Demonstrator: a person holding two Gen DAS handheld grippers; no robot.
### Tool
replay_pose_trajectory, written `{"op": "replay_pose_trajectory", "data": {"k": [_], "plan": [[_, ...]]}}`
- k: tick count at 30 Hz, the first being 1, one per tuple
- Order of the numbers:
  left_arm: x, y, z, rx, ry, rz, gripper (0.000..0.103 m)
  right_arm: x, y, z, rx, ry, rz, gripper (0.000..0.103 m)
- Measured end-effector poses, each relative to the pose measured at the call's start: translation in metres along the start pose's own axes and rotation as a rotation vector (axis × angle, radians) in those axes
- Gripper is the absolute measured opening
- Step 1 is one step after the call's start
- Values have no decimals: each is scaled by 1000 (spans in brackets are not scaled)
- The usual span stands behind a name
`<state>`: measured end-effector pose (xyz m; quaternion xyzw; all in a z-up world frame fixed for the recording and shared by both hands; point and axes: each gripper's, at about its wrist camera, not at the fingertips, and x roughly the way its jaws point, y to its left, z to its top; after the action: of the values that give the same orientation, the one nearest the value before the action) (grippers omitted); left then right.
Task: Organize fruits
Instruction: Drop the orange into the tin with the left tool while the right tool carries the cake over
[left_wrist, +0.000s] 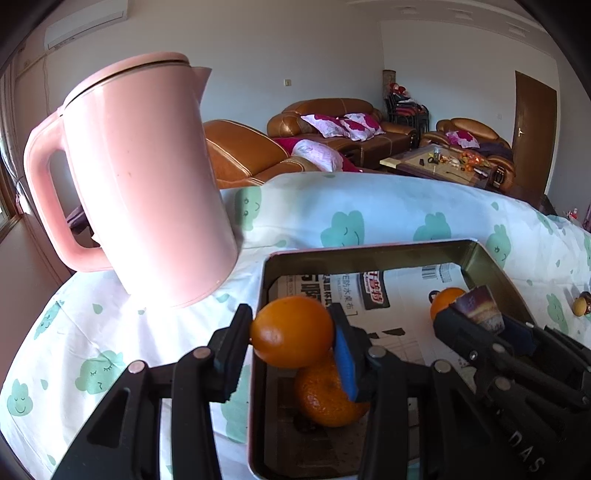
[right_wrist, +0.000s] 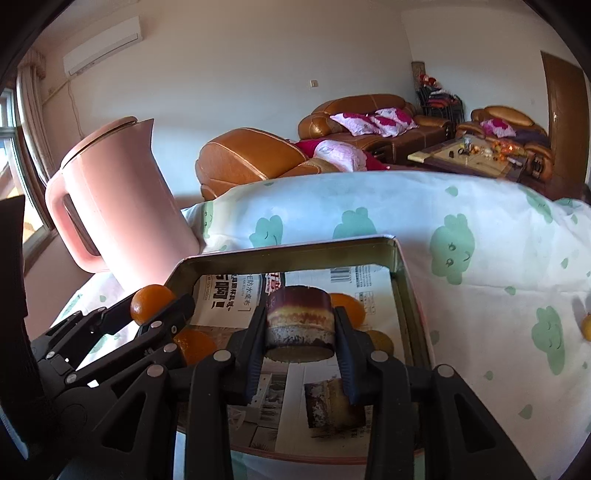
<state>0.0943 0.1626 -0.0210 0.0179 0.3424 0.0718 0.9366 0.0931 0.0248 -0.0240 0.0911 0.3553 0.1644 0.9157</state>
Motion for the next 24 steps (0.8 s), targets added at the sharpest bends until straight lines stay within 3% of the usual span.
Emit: {"op": "replay_pose_trajectory", "data": {"k": [8,12,16,19,24], "plan": [[2,0,1,-8,2,-9,44,-3,0,-1,22,-3,42,38],[0,-1,1,-4,-6,-14,44,-15,-4,1,46,-55,71,41],[-1,1,2,-22,-10,-27,45,-36,-11,3,64,-163,-28,45],[-8,2,3,-32,-44,-45,46,-48,-21,3,79,-221,-109,62],[-30,-7,5,10,-137,-96,46,-55,-36,3,109,-233,-139,65]]}}
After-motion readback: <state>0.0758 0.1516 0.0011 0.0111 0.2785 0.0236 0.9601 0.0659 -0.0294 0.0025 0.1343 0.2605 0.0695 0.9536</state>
